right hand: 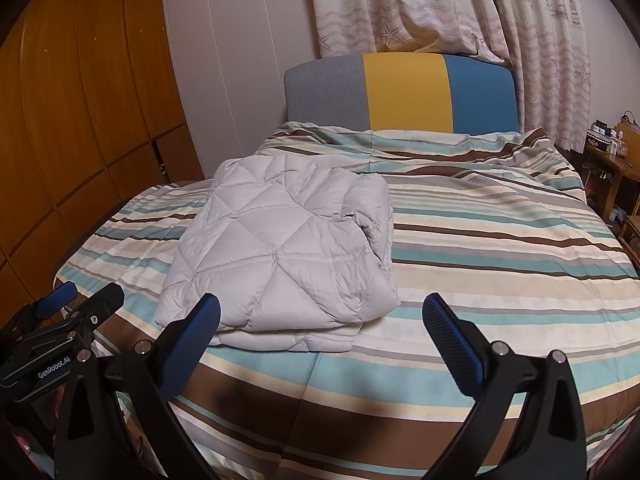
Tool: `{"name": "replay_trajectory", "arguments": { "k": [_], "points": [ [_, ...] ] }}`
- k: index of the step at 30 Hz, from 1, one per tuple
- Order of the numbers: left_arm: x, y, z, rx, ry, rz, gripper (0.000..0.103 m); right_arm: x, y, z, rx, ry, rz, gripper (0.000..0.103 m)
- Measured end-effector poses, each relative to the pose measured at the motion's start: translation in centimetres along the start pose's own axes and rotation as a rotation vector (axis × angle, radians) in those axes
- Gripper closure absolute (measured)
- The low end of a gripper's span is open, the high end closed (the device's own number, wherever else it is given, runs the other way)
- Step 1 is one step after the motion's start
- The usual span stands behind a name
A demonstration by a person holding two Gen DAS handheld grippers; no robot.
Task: Fold large clothes
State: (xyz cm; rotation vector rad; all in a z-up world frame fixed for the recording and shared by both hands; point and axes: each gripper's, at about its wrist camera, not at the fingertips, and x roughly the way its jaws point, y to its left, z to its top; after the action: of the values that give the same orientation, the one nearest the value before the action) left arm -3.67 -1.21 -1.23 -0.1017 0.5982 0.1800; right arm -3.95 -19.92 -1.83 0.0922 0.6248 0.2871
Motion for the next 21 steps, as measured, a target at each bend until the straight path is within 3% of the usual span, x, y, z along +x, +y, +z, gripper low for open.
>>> {"name": "replay_trajectory", "arguments": {
  "k": [21],
  "points": [
    [0.54,0.15,-0.01,0.008,0.022,-0.005,0.003,-0.01,-0.37,0.15,0.019,0.015,-0.001,0.002]
  ]
}}
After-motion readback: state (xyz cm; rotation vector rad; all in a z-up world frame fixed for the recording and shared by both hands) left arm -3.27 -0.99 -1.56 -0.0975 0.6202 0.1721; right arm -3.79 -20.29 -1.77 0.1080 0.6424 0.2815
